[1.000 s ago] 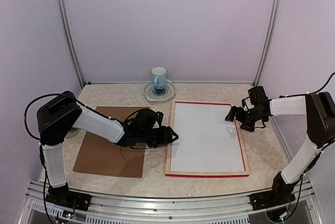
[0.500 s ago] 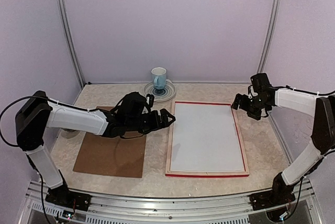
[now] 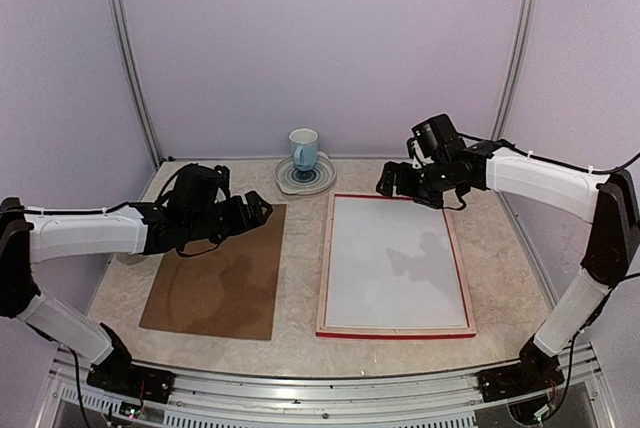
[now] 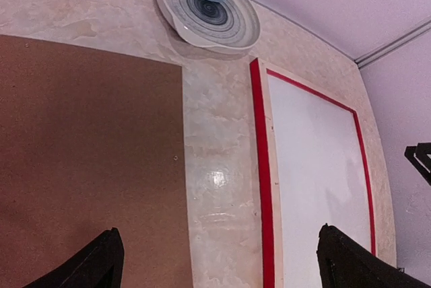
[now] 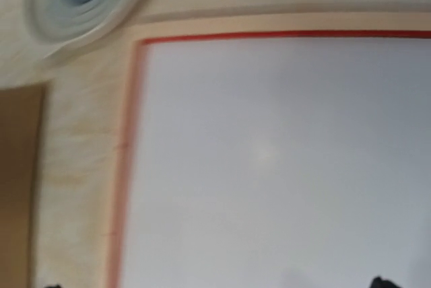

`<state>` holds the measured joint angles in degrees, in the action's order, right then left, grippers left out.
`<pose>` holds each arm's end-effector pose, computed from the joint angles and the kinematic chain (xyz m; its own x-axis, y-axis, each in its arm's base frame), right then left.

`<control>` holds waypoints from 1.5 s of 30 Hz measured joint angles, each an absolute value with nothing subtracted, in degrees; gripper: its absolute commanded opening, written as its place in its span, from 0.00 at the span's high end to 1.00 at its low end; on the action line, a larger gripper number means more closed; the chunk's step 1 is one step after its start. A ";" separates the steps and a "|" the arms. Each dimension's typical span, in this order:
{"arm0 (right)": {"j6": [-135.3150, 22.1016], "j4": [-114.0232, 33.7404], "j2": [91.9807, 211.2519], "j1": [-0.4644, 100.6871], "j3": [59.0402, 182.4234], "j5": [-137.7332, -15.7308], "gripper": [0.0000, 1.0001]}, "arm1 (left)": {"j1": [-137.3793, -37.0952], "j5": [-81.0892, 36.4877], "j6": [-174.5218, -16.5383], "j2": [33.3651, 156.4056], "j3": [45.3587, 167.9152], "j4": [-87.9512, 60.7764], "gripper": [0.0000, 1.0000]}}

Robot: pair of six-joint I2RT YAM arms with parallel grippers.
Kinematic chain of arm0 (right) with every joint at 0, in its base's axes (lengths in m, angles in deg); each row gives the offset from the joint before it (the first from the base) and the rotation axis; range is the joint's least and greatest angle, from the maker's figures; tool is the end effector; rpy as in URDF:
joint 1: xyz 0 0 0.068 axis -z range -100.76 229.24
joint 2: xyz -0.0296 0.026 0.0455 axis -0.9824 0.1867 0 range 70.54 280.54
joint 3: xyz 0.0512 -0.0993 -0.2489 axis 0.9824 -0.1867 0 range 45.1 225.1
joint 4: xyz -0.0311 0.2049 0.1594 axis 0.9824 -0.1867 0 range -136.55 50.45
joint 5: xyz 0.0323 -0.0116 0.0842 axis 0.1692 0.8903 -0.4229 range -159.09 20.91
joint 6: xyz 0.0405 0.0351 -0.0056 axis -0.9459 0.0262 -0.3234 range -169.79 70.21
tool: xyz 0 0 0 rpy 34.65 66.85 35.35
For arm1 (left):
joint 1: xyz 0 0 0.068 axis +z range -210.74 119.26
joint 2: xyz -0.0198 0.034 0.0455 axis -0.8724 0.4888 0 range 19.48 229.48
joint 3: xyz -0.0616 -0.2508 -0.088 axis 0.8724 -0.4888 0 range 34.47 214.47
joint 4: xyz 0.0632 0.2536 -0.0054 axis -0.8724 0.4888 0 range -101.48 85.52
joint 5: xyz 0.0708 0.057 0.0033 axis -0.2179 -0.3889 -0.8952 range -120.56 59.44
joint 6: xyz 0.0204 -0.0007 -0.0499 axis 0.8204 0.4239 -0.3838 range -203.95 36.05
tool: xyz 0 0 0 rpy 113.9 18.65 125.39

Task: Put the photo into the frame
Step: Turn over the backboard.

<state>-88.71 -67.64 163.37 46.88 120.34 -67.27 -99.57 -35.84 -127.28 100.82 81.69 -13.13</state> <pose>0.3058 0.1925 0.2819 -0.7945 0.2399 -0.5578 -0.0220 0.9067 0.4212 0.2428 -0.1913 0.2280 -0.6912 -0.3208 -0.6475 0.1233 0.8306 -0.5431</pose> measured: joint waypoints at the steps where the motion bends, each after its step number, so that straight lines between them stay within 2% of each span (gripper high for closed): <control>1: -88.95 -67.53 164.71 45.39 121.61 -67.29 0.01 | -98.50 -36.12 -127.22 100.21 81.30 -12.48 0.01; 9: -90.13 -70.11 183.85 30.99 141.32 -68.56 0.01 | -88.97 -38.73 -127.02 90.57 74.87 -4.92 0.01; 14: -90.41 -72.50 194.06 25.57 154.92 -71.51 0.01 | -84.73 -41.46 -127.15 86.61 73.47 0.75 0.01; 18: -91.97 -73.15 198.45 23.89 160.82 -75.37 0.01 | -81.86 -42.64 -127.02 86.98 73.34 4.22 0.01; 28: -97.76 -73.17 206.76 23.73 163.64 -80.90 0.01 | -75.83 -42.53 -127.22 91.14 68.62 4.48 0.01; 45: -104.16 -73.50 211.48 23.73 165.58 -85.19 0.01 | -75.33 -45.61 -131.13 93.63 64.60 1.69 0.01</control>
